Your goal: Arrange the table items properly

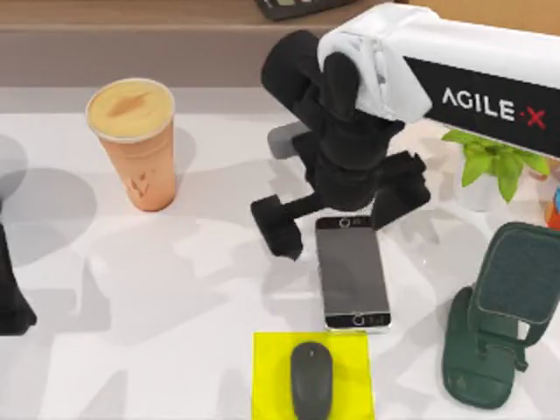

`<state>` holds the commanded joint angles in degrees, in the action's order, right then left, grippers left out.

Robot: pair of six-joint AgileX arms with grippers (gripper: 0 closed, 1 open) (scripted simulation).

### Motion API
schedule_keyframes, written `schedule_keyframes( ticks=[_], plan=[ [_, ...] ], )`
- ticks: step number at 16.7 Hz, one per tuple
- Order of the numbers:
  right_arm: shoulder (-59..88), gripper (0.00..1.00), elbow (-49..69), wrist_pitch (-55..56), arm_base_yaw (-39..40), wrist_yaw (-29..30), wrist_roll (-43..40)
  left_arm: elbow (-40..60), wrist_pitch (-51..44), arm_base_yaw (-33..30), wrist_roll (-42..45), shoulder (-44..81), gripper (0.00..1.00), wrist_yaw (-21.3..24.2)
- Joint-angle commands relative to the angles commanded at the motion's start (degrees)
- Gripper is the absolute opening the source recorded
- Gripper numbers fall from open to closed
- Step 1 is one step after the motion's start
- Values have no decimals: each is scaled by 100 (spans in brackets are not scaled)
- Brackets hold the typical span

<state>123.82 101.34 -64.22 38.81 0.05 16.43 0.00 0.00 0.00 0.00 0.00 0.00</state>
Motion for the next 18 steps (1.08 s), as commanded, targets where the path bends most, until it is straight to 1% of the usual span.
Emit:
schedule_keyframes(
  ticks=[3,6,13,18],
  plan=[
    [17,100,61,-194,-143,-30,1090,0,0,0,0,0,100,0],
    [63,100,76,-340,-230,-23,1710,0,0,0,0,0,100,0],
    [73,100,61,-346,-214,-22,1811,0,0,0,0,0,100,0],
    [311,100,-457,398,-232,-21,1828,0,0,0,0,0,100,0]
  ],
)
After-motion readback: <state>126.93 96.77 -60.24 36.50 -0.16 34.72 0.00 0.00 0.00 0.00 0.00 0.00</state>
